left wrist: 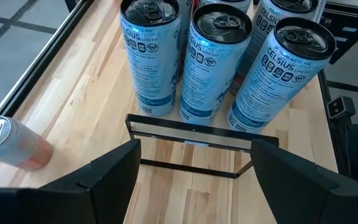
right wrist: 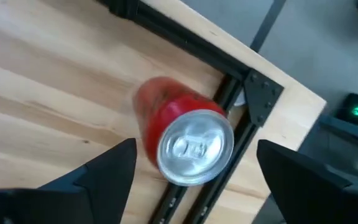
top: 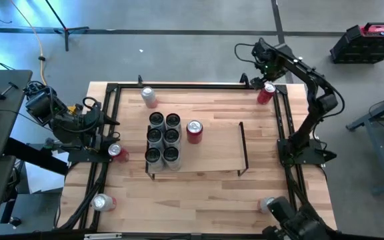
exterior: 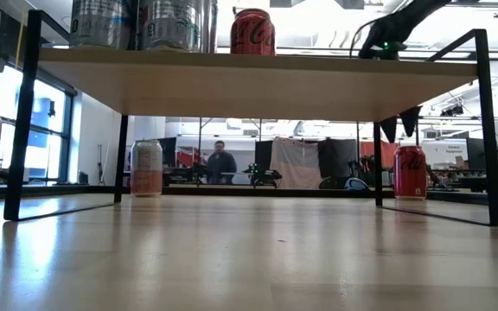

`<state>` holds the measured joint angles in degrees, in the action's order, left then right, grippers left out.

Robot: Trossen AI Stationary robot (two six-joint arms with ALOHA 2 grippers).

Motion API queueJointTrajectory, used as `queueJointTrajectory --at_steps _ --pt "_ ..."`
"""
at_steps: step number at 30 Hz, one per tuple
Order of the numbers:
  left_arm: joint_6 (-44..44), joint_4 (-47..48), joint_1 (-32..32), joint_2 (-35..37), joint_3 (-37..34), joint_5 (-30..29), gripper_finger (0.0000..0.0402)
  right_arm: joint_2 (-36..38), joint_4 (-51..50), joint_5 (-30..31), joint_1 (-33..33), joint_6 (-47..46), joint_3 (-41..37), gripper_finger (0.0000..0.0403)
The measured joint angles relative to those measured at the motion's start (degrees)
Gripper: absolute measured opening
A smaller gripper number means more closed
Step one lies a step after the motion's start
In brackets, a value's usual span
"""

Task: Place canned beverage on shelf
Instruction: Put the right red soda can aligned with the other red soda can on the shelf

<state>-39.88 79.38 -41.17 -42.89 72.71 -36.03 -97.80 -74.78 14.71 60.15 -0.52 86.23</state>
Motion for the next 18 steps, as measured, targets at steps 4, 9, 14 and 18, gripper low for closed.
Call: queueJointTrajectory --at_steps 4,9,14,18 --pt "0.01 -0.01 0.0 0.0 0.0 0.0 0.0294 -2.7 -1.67 -1.83 0.7 2.08 3.28 0.0348" --pt "0.0 0.01 0.0 0.0 0.0 -0.04 0.0294 -6.4 -5.09 -4.38 3.05 2.07 7.32 0.0361" --pt "0.0 -0.01 0.0 0.0 0.0 -0.11 0.0294 -9.91 -8.45 -7.07 3.29 4.99 9.21 0.0362" --pt "0.0 0.0 0.0 0.0 0.0 -0.17 0.0294 -12.45 -10.11 -6.15 3.31 6.75 10.21 0.0362"
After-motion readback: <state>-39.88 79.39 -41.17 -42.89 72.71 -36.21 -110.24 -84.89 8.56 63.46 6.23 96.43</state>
